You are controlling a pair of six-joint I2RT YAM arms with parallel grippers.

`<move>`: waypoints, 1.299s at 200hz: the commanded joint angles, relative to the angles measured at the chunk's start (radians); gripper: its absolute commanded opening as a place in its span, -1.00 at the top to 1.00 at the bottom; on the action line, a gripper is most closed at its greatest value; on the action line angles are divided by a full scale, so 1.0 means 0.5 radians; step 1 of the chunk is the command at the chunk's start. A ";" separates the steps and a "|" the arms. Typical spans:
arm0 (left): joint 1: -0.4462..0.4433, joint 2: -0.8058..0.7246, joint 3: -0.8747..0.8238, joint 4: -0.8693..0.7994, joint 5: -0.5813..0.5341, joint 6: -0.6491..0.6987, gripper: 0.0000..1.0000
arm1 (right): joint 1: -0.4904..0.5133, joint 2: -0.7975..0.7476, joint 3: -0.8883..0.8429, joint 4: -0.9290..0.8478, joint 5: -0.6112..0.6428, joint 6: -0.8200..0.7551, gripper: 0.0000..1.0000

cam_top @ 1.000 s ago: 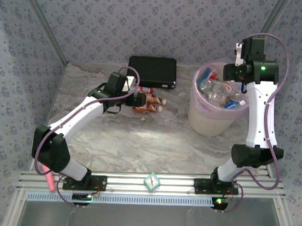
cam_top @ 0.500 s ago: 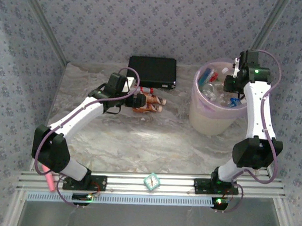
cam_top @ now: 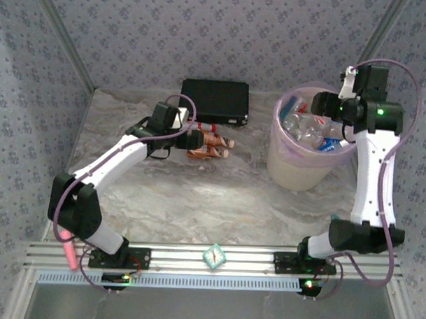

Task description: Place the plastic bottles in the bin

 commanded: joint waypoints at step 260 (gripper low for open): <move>-0.371 0.610 0.274 -0.222 -0.011 0.800 -0.98 | 0.190 -0.379 -0.135 -0.030 -0.355 0.226 -0.53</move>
